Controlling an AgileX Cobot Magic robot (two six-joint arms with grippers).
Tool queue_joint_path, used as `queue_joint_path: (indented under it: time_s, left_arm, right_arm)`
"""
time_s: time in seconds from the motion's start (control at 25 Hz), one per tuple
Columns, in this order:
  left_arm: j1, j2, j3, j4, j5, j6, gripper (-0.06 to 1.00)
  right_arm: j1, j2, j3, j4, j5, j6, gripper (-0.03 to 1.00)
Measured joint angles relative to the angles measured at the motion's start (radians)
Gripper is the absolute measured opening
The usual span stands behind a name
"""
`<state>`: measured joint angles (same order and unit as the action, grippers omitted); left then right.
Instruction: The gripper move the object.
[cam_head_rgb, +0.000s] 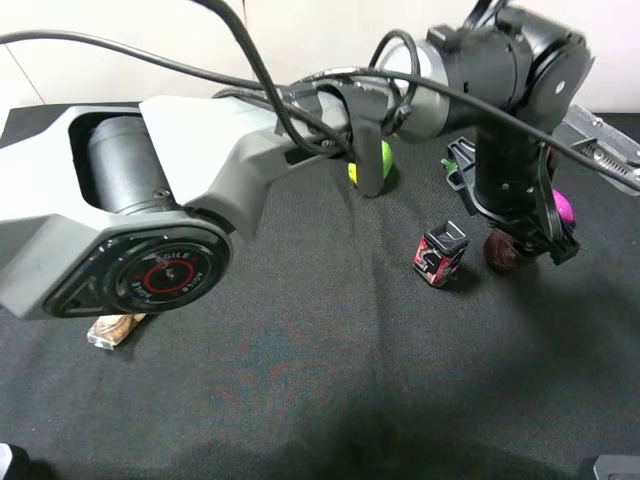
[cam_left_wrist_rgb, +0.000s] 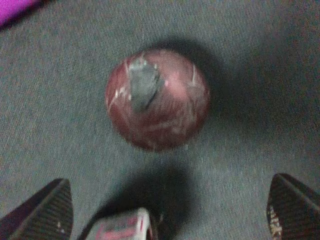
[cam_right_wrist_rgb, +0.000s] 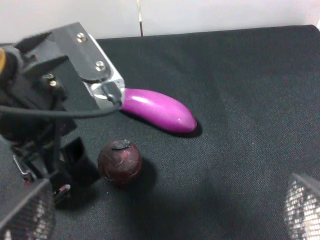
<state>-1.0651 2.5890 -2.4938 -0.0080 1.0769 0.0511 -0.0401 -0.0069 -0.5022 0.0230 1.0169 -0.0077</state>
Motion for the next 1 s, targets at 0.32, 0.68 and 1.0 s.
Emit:
queue_joint_path:
  time_s: [0.32, 0.68, 1.0]
  left_arm:
    - [0.000, -0.001, -0.116, 0.000, 0.101, -0.044, 0.77]
    - [0.000, -0.055, -0.127, -0.007, 0.103, -0.056, 0.77]
    - [0.000, -0.124, -0.127, -0.003, 0.103, -0.059, 0.77]
  right_arm:
    - [0.000, 0.000, 0.000, 0.000, 0.000, 0.000, 0.69]
    - [0.000, 0.000, 0.000, 0.002, -0.001, 0.000, 0.69]
    - [0.000, 0.000, 0.000, 0.002, -0.001, 0.000, 0.69]
